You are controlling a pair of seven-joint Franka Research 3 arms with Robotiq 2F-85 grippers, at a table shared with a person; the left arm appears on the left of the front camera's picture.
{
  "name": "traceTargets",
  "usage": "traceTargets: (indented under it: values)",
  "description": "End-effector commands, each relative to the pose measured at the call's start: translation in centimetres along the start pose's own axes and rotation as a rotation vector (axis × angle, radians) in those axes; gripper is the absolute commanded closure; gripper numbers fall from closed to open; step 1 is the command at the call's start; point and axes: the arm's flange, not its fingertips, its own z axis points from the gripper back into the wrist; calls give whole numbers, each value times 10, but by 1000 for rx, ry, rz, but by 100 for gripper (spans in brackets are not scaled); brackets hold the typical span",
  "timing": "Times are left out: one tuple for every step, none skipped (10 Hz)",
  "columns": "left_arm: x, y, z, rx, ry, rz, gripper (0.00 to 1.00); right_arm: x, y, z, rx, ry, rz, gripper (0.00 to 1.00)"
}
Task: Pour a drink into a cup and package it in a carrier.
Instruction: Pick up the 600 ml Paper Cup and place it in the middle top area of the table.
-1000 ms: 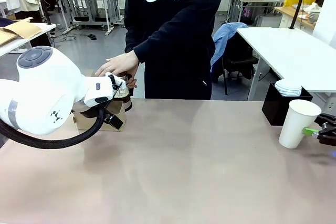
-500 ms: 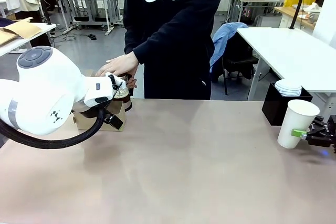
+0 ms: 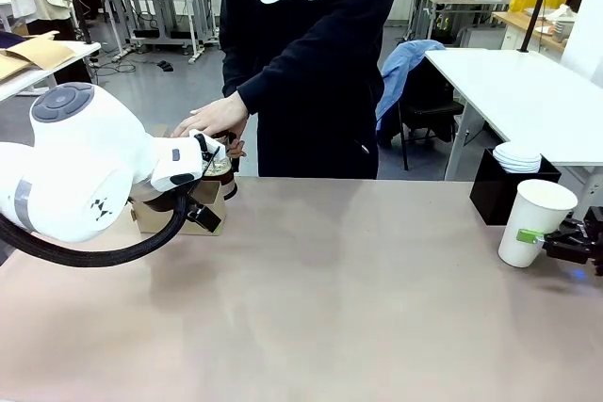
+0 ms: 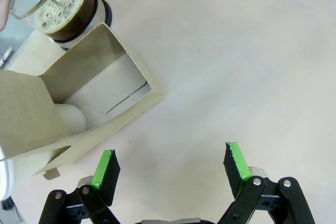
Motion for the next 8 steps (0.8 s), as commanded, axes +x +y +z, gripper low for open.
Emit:
traceTargets:
  values:
    - [0, 1, 0, -1, 0, 1, 0, -1, -1, -7, 3, 8, 4, 20]
    - [0, 1, 0, -1, 0, 1, 0, -1, -1, -7, 3, 8, 4, 20]
    - [0, 1, 0, -1, 0, 1, 0, -1, 0, -1, 3, 1, -1, 19]
    - [0, 1, 0, -1, 0, 1, 0, 14, 18, -3, -57, -35, 23, 19]
    - [0, 1, 0, -1, 0, 1, 0, 33, 32, -20, -119, -92, 12, 19]
    - [0, 1, 0, -1, 0, 1, 0, 50, 40, -42, -160, -99, 16, 19]
    - [0, 1, 0, -1, 0, 1, 0, 66, 43, -69, -160, -71, 10, 19]
    - [0, 1, 0, -1, 0, 1, 0, 80, 42, -97, -160, -63, 13, 19]
